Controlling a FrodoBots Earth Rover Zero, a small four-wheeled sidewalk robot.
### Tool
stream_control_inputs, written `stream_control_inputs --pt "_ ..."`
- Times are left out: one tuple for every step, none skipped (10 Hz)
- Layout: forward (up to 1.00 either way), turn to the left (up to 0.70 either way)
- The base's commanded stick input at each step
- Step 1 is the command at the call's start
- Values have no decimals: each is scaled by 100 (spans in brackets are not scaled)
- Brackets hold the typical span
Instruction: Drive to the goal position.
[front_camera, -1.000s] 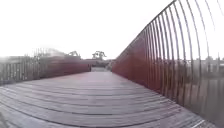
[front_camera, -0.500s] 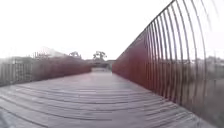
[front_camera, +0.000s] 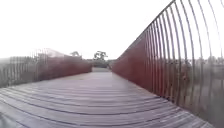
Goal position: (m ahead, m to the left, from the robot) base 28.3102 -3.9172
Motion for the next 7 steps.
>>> stream_control_inputs --pt "70 0" --pt "70 0" --pt "70 0" --pt "70 0" --pt "70 0" --pt "70 0" --pt "70 0"
